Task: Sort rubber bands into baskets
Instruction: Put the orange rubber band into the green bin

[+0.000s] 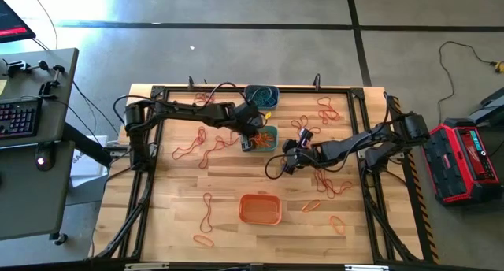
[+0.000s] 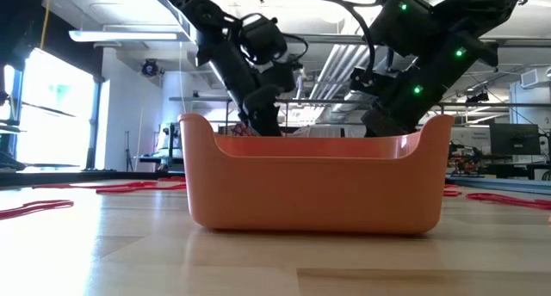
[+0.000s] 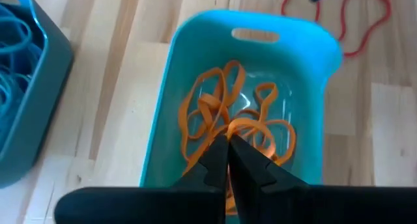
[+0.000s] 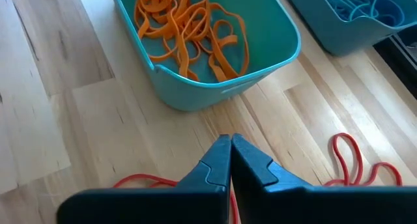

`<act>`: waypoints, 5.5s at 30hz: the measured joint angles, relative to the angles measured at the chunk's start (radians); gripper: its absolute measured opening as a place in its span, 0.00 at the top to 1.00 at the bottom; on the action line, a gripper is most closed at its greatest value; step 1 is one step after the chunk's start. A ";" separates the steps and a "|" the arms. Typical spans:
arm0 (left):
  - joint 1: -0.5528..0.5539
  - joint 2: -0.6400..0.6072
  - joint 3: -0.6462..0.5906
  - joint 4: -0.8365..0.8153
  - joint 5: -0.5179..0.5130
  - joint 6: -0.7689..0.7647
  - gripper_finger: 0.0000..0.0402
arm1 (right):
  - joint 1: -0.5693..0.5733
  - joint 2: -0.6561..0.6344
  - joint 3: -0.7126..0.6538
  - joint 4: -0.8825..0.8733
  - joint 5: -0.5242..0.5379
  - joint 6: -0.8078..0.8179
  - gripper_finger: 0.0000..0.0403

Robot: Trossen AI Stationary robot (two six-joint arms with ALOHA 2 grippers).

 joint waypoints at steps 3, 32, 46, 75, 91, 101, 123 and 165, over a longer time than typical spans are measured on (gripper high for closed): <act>-0.006 0.012 -0.001 0.013 -0.002 0.000 0.99 | 0.000 0.000 0.000 0.000 0.000 0.002 1.00; -0.177 -0.065 -0.203 0.557 -0.006 0.018 0.65 | 0.115 -0.042 0.000 -0.003 -0.276 -0.076 1.00; -0.264 -0.335 -0.460 0.841 -0.007 -0.017 0.65 | 0.386 -0.178 0.000 -0.316 -0.353 0.209 0.81; -0.369 -0.596 -0.860 1.150 -0.008 -0.114 0.65 | 0.541 0.086 0.214 -0.721 -0.455 0.315 0.52; -0.400 -0.596 -0.861 1.143 -0.026 -0.095 0.65 | 0.541 0.121 0.216 -0.697 -0.474 0.238 0.65; -0.400 -0.596 -0.861 1.139 -0.029 -0.095 0.65 | 0.512 0.117 0.213 -0.650 -0.565 0.242 0.98; -0.399 -0.595 -0.861 1.050 -0.109 -0.113 0.65 | 0.196 0.021 0.213 -0.387 -0.436 -0.068 1.00; -0.400 -0.595 -0.860 0.997 -0.318 -0.141 0.66 | -0.292 0.132 0.213 0.063 -0.370 -0.267 0.72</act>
